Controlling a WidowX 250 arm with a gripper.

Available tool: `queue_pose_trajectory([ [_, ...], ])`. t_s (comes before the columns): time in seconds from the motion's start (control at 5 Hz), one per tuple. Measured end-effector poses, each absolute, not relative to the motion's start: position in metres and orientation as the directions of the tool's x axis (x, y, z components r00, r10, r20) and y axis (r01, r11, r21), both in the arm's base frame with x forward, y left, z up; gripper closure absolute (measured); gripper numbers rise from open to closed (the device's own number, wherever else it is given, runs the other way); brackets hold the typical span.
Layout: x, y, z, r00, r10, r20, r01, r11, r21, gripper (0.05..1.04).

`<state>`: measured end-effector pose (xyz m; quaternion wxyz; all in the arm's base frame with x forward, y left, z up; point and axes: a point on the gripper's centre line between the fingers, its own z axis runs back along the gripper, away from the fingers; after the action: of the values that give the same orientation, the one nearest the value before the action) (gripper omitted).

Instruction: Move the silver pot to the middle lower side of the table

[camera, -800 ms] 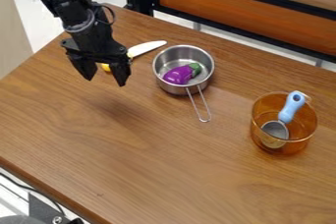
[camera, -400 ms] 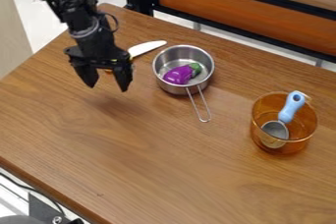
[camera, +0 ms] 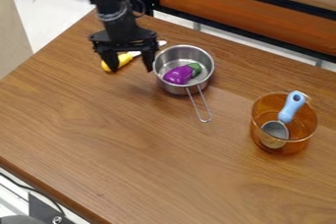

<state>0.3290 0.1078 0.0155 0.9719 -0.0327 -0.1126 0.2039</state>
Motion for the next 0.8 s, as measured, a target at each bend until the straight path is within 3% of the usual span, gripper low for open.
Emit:
queue_pose_trajectory([
  [0.2,0.341,0.101,0.02,0.871,0.433,0.234,-0.414,0.901,-0.128,0.086],
  [0.8,0.348,0.097,0.0,0.829,0.498,0.255,-0.5,0.864,-0.06,0.086],
])
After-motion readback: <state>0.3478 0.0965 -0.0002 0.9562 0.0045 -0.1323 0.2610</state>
